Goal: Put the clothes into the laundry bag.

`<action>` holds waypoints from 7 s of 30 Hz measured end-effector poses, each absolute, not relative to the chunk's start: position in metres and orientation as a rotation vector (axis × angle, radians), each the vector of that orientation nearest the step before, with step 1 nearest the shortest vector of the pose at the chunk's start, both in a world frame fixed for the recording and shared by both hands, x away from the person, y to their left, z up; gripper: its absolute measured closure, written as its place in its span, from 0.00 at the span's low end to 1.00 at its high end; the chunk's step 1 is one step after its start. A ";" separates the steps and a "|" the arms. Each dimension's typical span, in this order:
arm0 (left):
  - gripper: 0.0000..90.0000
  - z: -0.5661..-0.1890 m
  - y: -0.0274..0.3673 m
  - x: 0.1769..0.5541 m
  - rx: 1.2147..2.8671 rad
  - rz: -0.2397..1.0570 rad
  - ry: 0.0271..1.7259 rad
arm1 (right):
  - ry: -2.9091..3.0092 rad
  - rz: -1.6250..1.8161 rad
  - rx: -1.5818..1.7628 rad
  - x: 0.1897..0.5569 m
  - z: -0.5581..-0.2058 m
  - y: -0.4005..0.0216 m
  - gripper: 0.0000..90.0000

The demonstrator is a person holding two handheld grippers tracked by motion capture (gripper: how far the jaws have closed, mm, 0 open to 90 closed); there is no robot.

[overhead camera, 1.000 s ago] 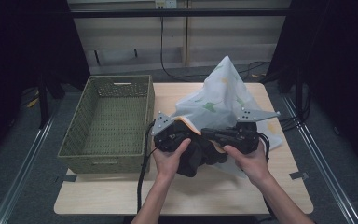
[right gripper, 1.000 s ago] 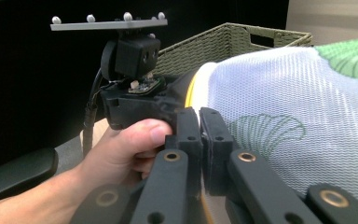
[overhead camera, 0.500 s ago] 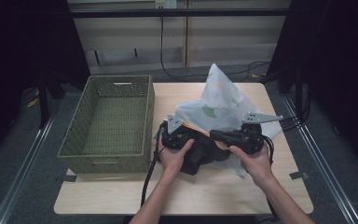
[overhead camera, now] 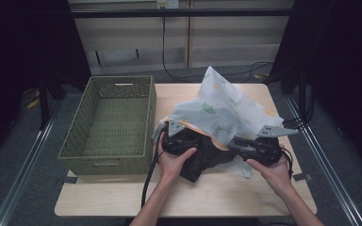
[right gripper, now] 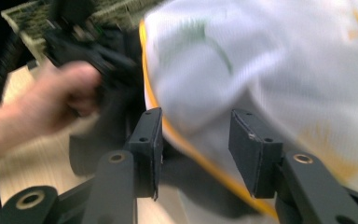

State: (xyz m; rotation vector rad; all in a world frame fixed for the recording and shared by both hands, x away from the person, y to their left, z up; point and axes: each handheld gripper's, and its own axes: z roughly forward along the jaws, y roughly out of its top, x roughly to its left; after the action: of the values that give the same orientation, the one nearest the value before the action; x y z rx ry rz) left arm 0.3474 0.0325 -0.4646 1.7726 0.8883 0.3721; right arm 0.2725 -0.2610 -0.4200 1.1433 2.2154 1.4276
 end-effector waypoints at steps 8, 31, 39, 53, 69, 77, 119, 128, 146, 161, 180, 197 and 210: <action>0.16 -0.430 0.044 0.304 1.738 0.393 0.775 | 2.239 1.322 1.150 0.275 -0.438 -0.263 0.57; 0.09 -0.482 -0.010 0.321 2.094 0.301 0.556 | 2.276 1.293 1.110 0.294 -0.441 -0.250 1.00; 0.03 -0.499 -0.021 0.318 2.245 0.386 0.451 | 2.259 1.331 1.137 0.291 -0.436 -0.256 1.00; 0.80 -0.488 0.000 0.331 2.025 0.498 0.701 | 2.266 1.387 1.100 0.286 -0.422 -0.248 1.00; 0.85 -0.419 0.029 0.343 1.573 0.427 0.873 | 2.274 1.679 0.892 0.271 -0.359 -0.195 1.00; 0.87 -0.382 0.034 0.330 1.438 0.562 0.881 | 2.231 1.955 0.857 0.252 -0.324 -0.193 1.00; 0.16 -0.452 0.040 0.301 1.823 0.214 0.618 | 2.288 1.513 1.107 0.262 -0.407 -0.229 0.76; 0.12 -0.465 0.050 0.312 1.907 0.259 0.663 | 2.226 1.474 1.044 0.284 -0.383 -0.210 0.58; 0.43 -0.481 0.020 0.302 1.982 0.246 0.693 | 2.298 1.579 0.970 0.295 -0.364 -0.178 1.00; 0.22 -0.472 0.040 0.292 1.923 0.284 0.651 | 2.383 1.516 1.087 0.276 -0.419 -0.210 1.00; 0.00 -0.488 0.043 0.309 1.971 0.142 0.696 | 2.361 1.513 1.098 0.279 -0.418 -0.215 1.00; 0.04 -0.500 -0.002 0.327 2.130 0.317 0.678 | 2.368 1.488 1.105 0.280 -0.421 -0.216 1.00; 0.80 -0.503 0.004 0.335 2.092 0.289 0.755 | 2.367 1.463 1.099 0.289 -0.419 -0.206 1.00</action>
State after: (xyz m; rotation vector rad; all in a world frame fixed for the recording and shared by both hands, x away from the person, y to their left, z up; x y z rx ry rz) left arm 0.3355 0.0035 -0.5033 2.0922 0.7553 0.2895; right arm 0.2887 -0.2064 -0.4186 1.0993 2.3665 1.4631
